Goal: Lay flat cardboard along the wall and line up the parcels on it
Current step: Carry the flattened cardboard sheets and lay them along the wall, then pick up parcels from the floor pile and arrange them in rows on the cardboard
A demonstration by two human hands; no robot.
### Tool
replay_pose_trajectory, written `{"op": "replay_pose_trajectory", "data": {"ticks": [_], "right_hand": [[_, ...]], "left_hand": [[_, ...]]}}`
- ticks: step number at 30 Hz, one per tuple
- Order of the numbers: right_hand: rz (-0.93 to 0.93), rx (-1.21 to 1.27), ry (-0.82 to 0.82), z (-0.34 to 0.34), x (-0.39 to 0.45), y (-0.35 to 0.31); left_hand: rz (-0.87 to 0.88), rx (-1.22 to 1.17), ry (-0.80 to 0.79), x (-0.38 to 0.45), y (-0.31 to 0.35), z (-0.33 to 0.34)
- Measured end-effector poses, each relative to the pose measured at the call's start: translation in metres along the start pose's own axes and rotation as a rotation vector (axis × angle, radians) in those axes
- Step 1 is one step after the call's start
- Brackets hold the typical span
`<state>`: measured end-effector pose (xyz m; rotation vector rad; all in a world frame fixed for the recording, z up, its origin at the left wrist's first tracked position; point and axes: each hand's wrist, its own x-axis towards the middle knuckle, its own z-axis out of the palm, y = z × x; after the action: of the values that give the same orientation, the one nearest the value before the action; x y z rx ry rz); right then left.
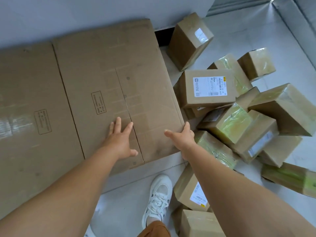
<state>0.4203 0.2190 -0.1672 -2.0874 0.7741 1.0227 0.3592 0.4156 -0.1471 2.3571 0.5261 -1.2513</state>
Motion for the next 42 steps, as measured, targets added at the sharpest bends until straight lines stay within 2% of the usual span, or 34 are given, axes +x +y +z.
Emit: {"op": "replay_pose_trajectory", "data": {"ticks": [4, 11, 22, 29, 36, 39, 42], "right_hand": [[-0.079, 0.135, 0.067, -0.009, -0.019, 0.000], [-0.063, 0.308, 0.101, -0.018, -0.082, 0.024], [0.100, 0.576, 0.243, -0.022, -0.175, 0.128], [0.260, 0.617, 0.355, -0.034, -0.184, 0.221], [0.519, 0.649, 0.504, -0.036, -0.168, 0.340], [0.645, 0.827, 0.458, -0.024, -0.157, 0.369], [0.600, 1.131, 0.387, -0.009, -0.141, 0.381]], "left_hand": [[0.040, -0.069, 0.078, -0.013, 0.015, -0.006], [0.193, -0.131, 0.142, -0.049, 0.048, -0.002], [0.425, -0.035, 0.097, -0.136, 0.078, 0.038], [0.500, 0.075, 0.002, -0.153, 0.113, 0.117], [0.559, 0.095, -0.171, -0.157, 0.152, 0.236], [0.551, 0.196, -0.227, -0.148, 0.161, 0.272], [0.536, 0.262, -0.285, -0.138, 0.167, 0.291]]}}
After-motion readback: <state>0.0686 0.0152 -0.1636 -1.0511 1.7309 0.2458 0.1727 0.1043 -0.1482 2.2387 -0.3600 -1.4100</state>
